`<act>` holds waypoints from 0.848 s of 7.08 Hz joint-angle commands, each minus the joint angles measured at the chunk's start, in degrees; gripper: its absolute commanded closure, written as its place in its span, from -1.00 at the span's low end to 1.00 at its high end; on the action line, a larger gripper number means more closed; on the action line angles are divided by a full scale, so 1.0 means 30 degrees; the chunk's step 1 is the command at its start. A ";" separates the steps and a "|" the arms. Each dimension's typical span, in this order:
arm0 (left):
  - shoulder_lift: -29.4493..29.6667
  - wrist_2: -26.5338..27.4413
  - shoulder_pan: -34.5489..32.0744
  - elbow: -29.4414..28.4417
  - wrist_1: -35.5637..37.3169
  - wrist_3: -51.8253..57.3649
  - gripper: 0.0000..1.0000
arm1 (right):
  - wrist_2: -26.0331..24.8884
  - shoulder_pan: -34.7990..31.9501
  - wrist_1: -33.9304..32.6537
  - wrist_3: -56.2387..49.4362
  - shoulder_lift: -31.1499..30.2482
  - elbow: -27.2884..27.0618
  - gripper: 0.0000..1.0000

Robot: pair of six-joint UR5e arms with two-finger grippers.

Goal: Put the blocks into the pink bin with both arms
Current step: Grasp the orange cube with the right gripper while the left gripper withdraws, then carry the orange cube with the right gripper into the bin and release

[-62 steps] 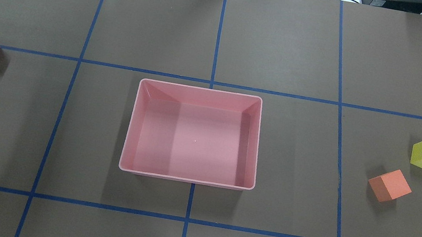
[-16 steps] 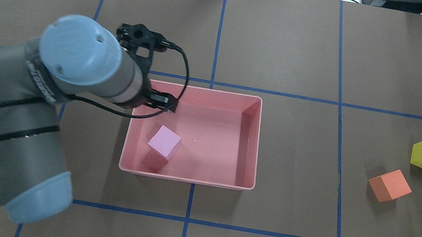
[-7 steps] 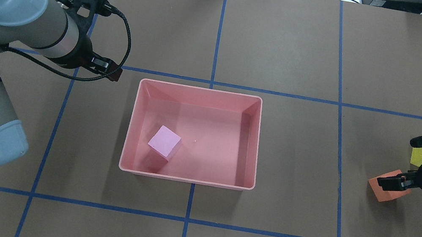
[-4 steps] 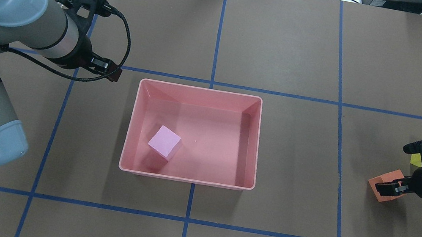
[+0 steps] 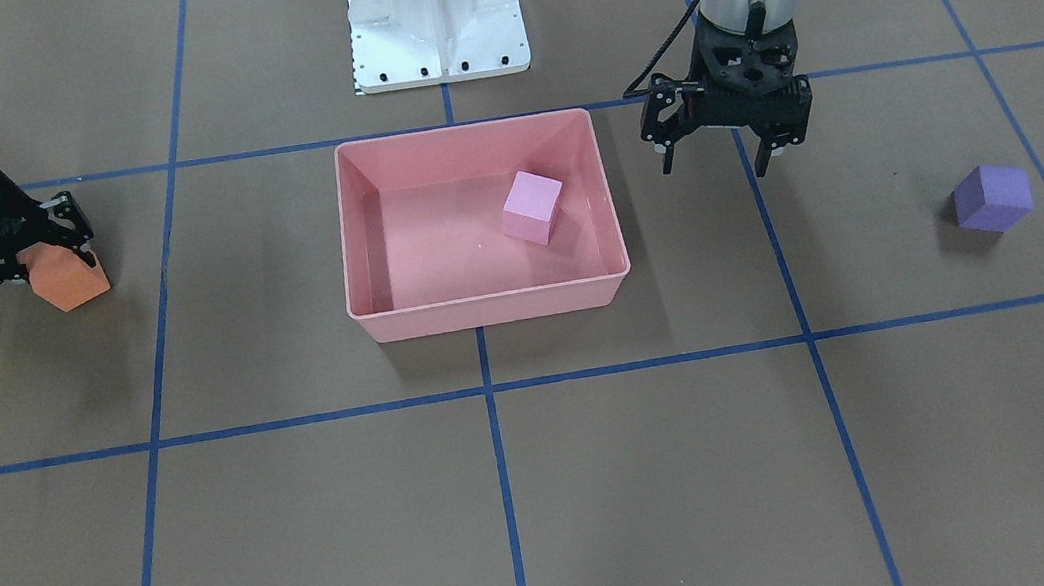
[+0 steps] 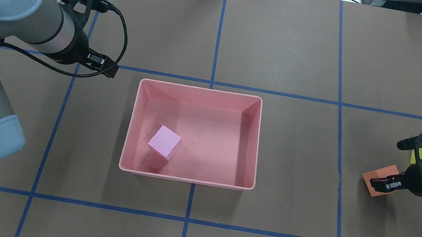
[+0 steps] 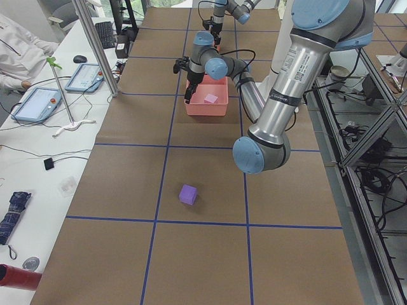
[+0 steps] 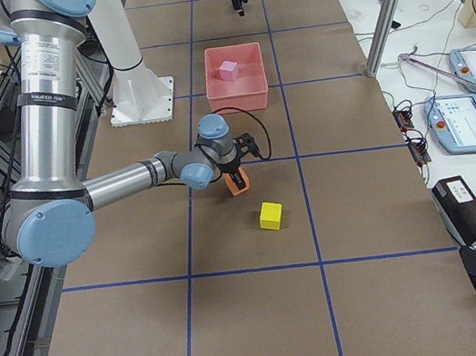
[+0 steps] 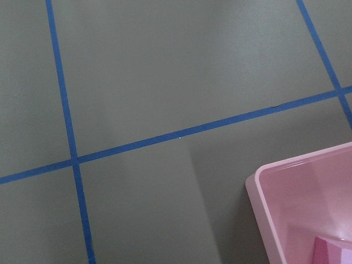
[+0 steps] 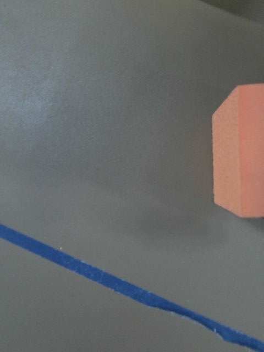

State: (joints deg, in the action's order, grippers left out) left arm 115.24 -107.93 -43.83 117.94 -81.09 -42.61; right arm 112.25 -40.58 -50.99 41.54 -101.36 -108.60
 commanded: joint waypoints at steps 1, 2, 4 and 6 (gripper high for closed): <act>-0.1636 -0.2130 -0.2398 0.0033 -0.0010 0.4394 -1.00 | 0.0258 -0.0474 -0.1799 0.3445 0.2626 -0.0888 1.00; -0.2749 -0.2169 -0.3543 -0.0024 -0.0068 0.6652 -1.00 | 0.0347 -0.0478 -0.4974 0.5207 0.4762 -0.1907 1.00; -0.4655 -0.2198 -0.4694 -0.0141 -0.0968 0.8895 -1.00 | 0.0319 -0.0158 -1.4683 0.7966 1.1572 -0.3379 1.00; -0.7406 -0.2343 -0.5105 -0.0753 -0.4826 0.9222 -1.00 | -0.0351 0.1330 -1.7192 0.9872 1.4911 -0.3033 1.00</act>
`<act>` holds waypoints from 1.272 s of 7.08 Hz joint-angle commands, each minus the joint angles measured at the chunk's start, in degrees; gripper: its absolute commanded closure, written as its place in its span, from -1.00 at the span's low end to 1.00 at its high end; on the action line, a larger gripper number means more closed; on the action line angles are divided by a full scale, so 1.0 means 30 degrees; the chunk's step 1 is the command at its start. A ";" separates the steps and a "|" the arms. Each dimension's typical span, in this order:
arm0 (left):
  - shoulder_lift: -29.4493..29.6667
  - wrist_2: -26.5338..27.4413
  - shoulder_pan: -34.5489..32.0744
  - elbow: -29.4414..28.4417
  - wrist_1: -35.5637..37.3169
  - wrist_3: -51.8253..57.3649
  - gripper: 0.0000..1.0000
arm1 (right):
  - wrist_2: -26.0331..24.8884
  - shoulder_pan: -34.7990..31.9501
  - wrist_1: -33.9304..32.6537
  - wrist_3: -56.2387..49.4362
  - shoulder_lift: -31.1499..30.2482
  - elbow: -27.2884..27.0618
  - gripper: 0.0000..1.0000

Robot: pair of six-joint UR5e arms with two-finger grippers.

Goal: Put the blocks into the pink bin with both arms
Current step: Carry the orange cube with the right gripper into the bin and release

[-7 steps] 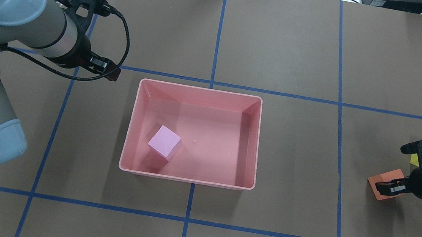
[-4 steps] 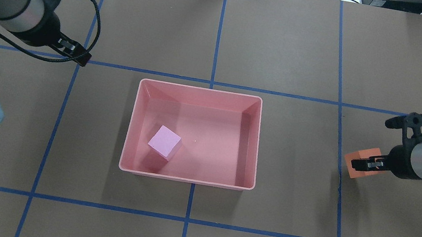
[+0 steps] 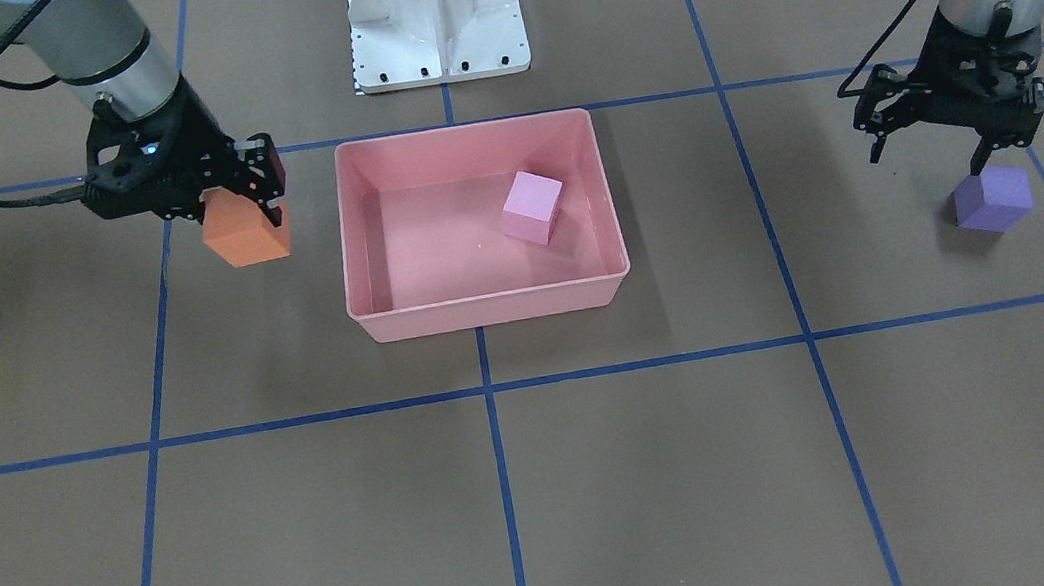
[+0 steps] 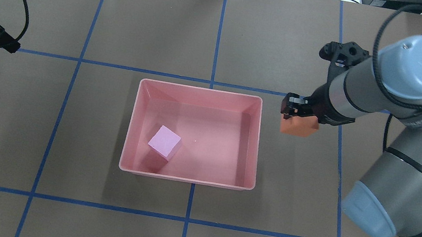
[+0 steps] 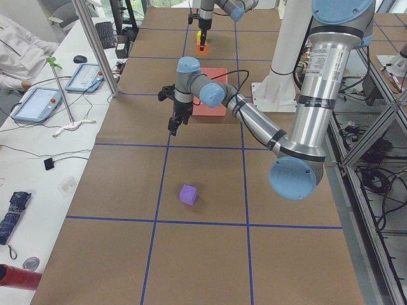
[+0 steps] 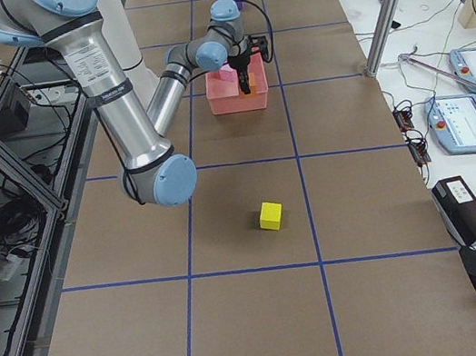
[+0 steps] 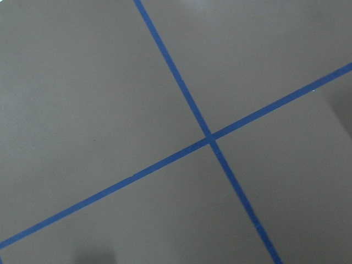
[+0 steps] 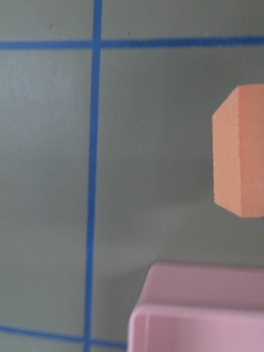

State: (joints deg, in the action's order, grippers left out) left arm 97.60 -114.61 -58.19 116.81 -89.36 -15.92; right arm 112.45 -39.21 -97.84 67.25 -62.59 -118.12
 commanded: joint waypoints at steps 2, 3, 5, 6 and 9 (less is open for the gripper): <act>-0.2938 -0.2802 -0.2095 -0.3468 -0.6107 0.3851 -1.00 | -0.3834 0.3012 -0.1577 0.3414 0.4300 0.2594 -0.58; -0.3815 -0.2811 -0.2484 -0.5052 -0.8479 0.5322 -1.00 | -0.4808 0.3660 -0.1606 0.3539 0.4542 0.2665 -0.98; -0.5135 -0.3218 -0.2575 -0.6615 -1.2178 0.5512 -1.00 | -0.4731 0.3637 -0.1606 0.3221 0.4516 0.2375 -0.98; -0.5722 -0.3743 -0.2575 -0.6679 -1.2687 0.5425 -1.00 | -0.4614 0.3173 -0.1635 0.2463 0.4370 0.2082 -0.99; -0.5730 -0.3719 -0.2400 -0.7616 -1.2897 0.1235 -1.00 | -0.1080 -0.0716 -0.1606 -0.1863 0.2999 0.1557 -0.99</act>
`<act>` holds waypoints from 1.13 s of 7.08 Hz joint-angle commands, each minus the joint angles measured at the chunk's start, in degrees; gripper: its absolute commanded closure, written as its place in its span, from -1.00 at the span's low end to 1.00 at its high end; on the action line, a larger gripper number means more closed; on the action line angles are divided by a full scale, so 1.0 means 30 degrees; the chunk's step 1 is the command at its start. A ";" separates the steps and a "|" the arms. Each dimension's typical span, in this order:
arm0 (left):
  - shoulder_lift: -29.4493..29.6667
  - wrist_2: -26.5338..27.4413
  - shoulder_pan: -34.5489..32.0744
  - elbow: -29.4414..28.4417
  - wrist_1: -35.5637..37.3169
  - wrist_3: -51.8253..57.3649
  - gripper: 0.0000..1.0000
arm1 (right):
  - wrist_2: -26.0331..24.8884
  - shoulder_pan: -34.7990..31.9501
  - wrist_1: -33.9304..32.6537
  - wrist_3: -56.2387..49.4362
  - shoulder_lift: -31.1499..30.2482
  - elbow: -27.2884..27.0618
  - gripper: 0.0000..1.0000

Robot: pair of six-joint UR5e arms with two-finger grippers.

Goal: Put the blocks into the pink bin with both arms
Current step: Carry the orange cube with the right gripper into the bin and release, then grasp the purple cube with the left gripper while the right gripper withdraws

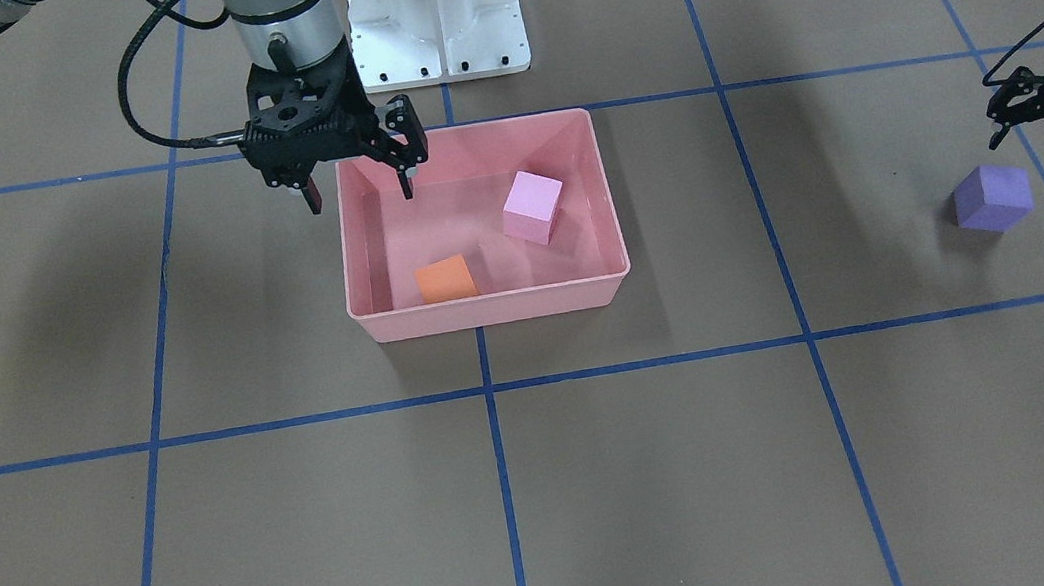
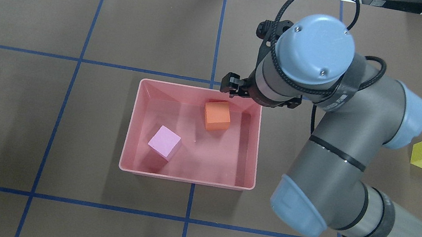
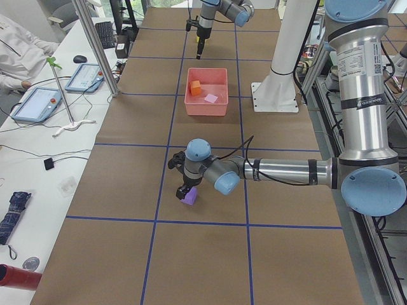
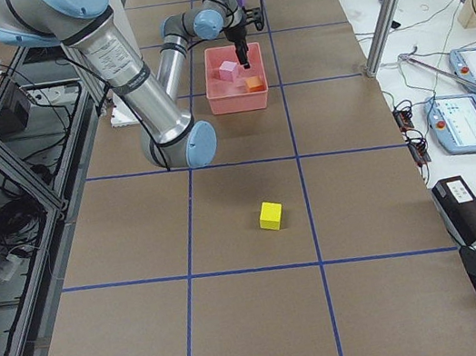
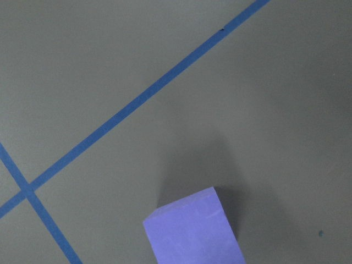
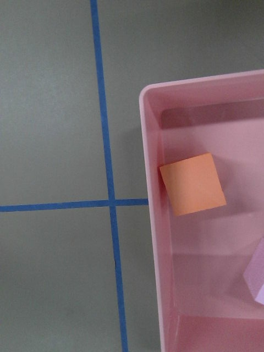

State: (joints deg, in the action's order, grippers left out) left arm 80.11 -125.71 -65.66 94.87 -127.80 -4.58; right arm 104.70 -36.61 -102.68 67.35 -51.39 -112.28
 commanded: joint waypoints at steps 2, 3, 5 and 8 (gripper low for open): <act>0.0394 -0.0048 0.0147 -0.0305 -0.0116 -0.5695 -1.00 | 0.3442 -0.3638 0.0126 -0.4772 -0.1965 -0.0631 -0.99; 0.0802 -0.0019 0.0148 -0.0827 -0.0203 -0.5795 -1.00 | 0.3943 -0.4315 0.0242 -0.6120 -0.2493 -0.0602 -0.99; 0.1827 -0.0019 0.0177 -0.2786 -0.1720 -0.5884 -1.00 | 0.4938 -0.5662 0.0273 -0.8671 -0.3607 -0.0631 -0.99; 0.2301 -0.0281 0.0235 -0.3118 -0.1844 -0.5855 -1.00 | 0.5819 -0.7306 0.0361 -1.1927 -0.5161 -0.0661 -0.99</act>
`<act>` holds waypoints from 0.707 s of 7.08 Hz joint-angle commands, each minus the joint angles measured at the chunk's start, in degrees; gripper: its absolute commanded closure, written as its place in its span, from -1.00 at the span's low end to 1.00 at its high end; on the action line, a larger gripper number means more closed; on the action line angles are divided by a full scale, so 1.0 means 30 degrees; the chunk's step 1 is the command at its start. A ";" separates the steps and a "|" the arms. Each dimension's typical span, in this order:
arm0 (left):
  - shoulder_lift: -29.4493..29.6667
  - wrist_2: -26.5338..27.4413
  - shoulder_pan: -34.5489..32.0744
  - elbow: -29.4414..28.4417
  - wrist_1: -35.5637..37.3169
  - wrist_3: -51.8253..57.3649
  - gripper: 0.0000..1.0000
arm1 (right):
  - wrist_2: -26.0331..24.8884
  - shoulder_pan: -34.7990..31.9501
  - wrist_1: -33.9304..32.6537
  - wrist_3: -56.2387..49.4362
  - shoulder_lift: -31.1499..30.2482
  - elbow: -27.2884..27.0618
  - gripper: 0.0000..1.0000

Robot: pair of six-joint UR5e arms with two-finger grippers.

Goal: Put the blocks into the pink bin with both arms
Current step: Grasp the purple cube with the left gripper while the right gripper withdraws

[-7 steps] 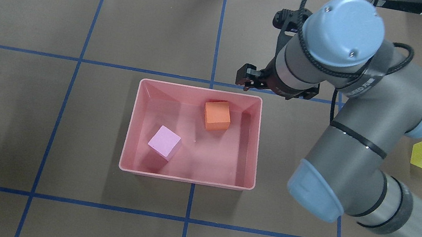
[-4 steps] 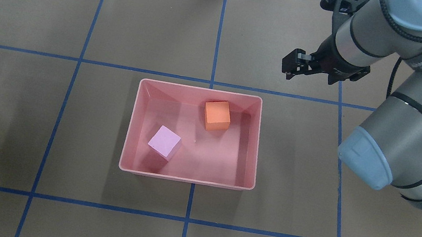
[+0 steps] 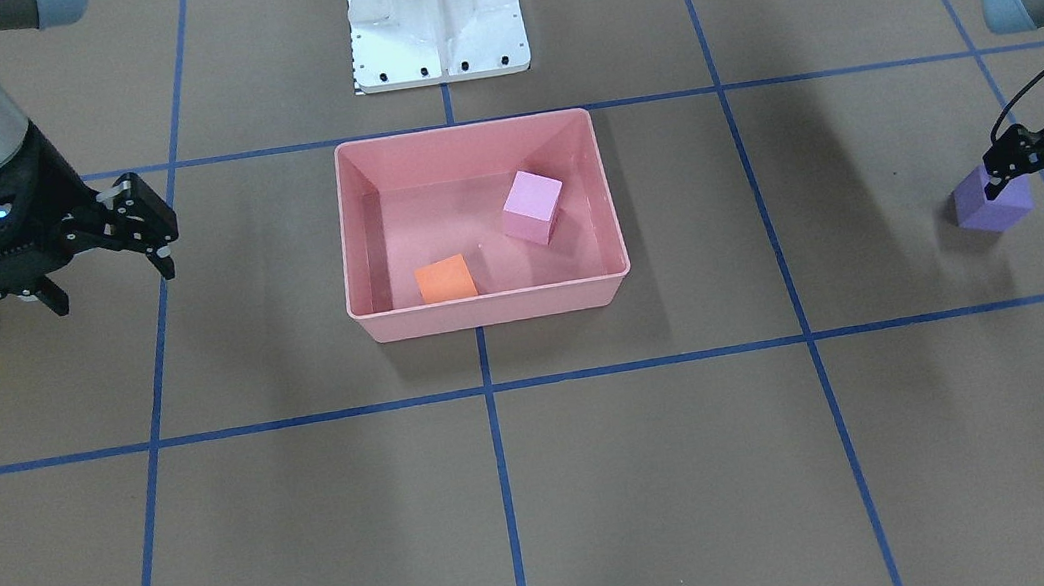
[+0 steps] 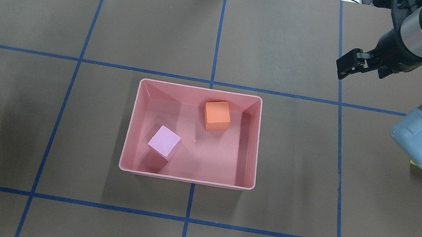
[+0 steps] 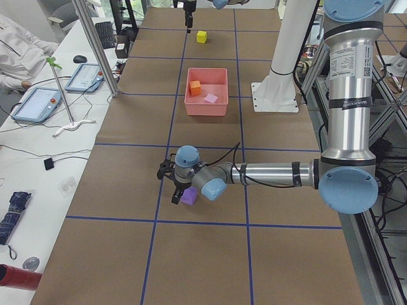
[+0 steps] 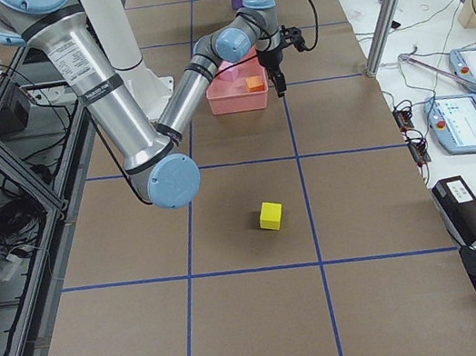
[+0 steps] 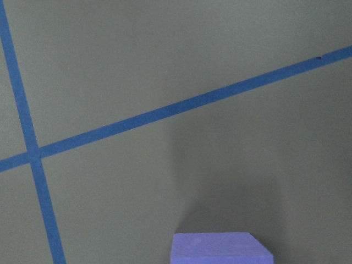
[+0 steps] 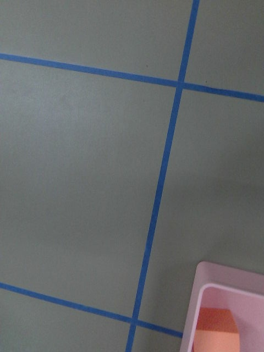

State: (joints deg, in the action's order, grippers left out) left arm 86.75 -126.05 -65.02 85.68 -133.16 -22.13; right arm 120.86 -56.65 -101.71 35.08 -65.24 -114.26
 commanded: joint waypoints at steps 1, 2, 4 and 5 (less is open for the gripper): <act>0.0088 -0.0258 0.0024 -0.0083 -0.0057 0.0050 -1.00 | 0.0494 -0.0774 0.0036 -0.1322 -0.0666 0.0028 -0.99; 0.0059 -0.0259 0.0169 -0.0113 -0.0086 0.0109 -1.00 | 0.0466 -0.0747 0.0036 -0.1353 -0.0696 0.0116 -0.99; 0.0059 -0.0230 0.0811 -0.0142 -0.0290 -0.0095 -1.00 | 0.0437 -0.0775 0.0066 -0.2080 -0.1191 0.0087 -0.99; 0.0059 -0.0230 0.0989 -0.0171 -0.0291 -0.0067 -1.00 | 0.0408 -0.0747 0.0095 -0.2259 -0.1368 0.0087 -0.99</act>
State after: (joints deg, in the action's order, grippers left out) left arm 86.93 -126.77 -62.92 85.26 -133.90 -22.27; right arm 122.17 -58.90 -101.50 29.32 -68.56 -114.00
